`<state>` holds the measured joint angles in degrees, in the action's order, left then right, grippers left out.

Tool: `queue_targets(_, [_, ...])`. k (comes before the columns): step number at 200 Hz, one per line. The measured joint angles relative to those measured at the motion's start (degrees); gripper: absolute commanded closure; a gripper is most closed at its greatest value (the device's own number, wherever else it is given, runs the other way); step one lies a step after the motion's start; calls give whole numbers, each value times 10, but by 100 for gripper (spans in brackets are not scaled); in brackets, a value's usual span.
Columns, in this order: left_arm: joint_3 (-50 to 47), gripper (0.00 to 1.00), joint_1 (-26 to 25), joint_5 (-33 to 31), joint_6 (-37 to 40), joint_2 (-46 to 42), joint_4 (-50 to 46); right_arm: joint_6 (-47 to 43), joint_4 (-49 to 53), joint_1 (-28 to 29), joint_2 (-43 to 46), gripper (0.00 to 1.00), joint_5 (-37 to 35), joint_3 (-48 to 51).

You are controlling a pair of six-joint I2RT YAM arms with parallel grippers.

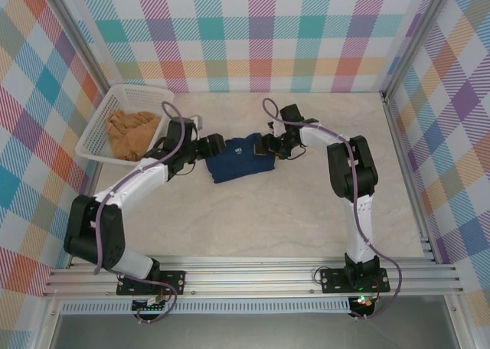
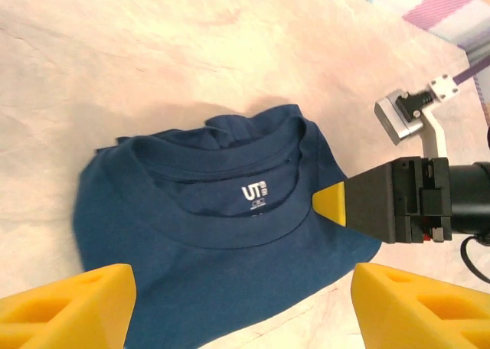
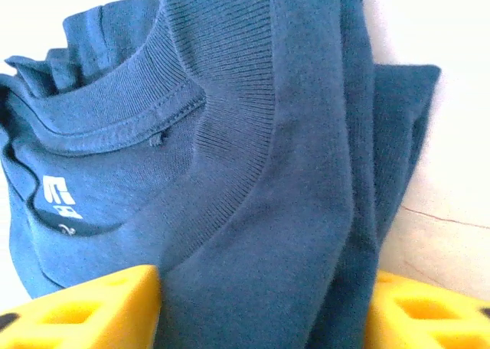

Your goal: Fold the inside-out t-shirt

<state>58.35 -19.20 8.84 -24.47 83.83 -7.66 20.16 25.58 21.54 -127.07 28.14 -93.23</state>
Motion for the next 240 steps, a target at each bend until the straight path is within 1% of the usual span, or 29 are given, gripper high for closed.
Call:
queue_targets(7, [-4,25,3,-5,-2,-8,-6,6,-5,1,-3,55,5,0])
queue_targets(28, [-13,25,7,-15,-3,-21,-28,21,-21,4,-16,71,20,0])
queue_targets(58, [-23,25,10,-24,-3,-45,-54,34,-38,1,-25,89,36,0])
queue_targets(68, [-26,25,10,-26,-3,-55,-60,38,-41,-4,-25,93,37,0])
queue_targets(102, [-31,25,10,-39,-2,-82,-83,15,-32,-35,-17,94,28,0])
queue_targets(135, [-43,24,10,-46,-2,-94,-100,-65,21,-108,13,94,-36,-4])
queue_targets(156, [-45,24,10,-51,0,-100,-109,-139,72,-160,19,95,-115,-33])
queue_targets(186, [-45,24,10,-54,1,-104,-118,-246,120,-216,19,94,-264,-88])
queue_targets(200, [-45,24,10,-54,1,-104,-118,-285,134,-229,18,94,-318,-112])
queue_targets(221, [-45,24,10,-54,0,-104,-118,-332,140,-238,8,93,-377,-149])
queue_targets(240, [-45,24,10,-54,0,-104,-118,-367,144,-242,-19,89,-424,-195])
